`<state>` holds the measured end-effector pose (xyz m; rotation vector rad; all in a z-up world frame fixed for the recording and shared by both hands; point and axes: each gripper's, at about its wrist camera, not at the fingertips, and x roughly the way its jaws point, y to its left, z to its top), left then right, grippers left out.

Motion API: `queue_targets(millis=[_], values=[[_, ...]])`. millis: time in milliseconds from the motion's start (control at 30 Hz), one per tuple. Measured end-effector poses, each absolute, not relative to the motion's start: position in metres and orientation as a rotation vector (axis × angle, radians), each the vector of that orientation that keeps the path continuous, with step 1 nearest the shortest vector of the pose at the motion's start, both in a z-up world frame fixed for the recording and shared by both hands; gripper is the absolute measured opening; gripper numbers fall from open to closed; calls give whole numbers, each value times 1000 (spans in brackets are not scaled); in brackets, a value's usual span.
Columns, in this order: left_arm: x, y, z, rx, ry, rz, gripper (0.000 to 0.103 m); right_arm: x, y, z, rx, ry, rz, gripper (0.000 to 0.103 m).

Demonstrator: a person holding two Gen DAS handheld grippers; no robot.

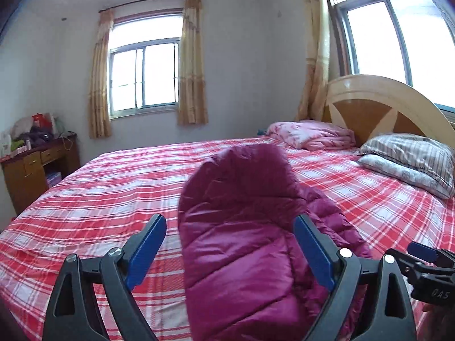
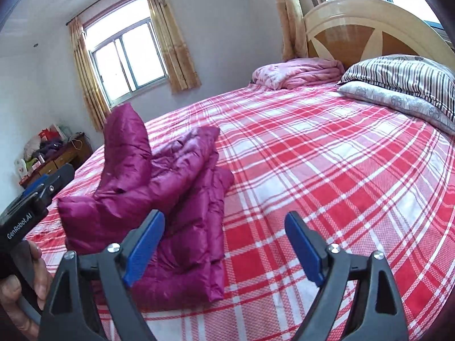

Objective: Fold large clothes
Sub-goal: 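Grasp the folded jacket with the right gripper while the left gripper presses it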

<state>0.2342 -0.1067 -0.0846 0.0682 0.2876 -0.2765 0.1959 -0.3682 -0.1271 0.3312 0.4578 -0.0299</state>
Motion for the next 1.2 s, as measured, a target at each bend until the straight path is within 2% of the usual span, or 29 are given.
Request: queue_targets(millis=[267, 333, 367, 400, 433, 467, 567, 667, 867, 1033, 1133, 1167, 1200], values=[[282, -91, -121, 164, 469, -142, 93, 225, -322, -99, 294, 433, 107, 89], [284, -90, -127, 154, 490, -165, 93, 235, -315, -103, 292, 481, 164, 86], [282, -90, -129, 153, 490, -167, 93, 239, -311, -107, 280, 521, 179, 72], [283, -92, -130, 156, 491, -175, 93, 241, -309, -114, 261, 568, 191, 63], [282, -94, -130, 161, 490, -186, 93, 244, -308, -123, 240, 618, 201, 43], [283, -95, -130, 165, 488, -193, 93, 245, -307, -132, 221, 657, 199, 30], [284, -104, -133, 182, 492, -229, 93, 242, -312, -157, 175, 734, 152, 12], [287, -114, -138, 197, 500, -275, 93, 241, -324, -175, 193, 772, 131, 6], [283, -141, -144, 314, 484, -315, 93, 235, -317, -176, 129, 792, 102, 6], [282, -114, -124, 271, 454, -309, 93, 231, -318, -165, 133, 800, 110, 7], [294, -90, -111, 241, 428, -264, 93, 232, -322, -150, 148, 756, 102, 27], [299, -84, -109, 230, 431, -251, 93, 232, -324, -142, 156, 728, 98, 47], [306, -78, -108, 219, 439, -239, 93, 233, -325, -134, 167, 700, 95, 72]])
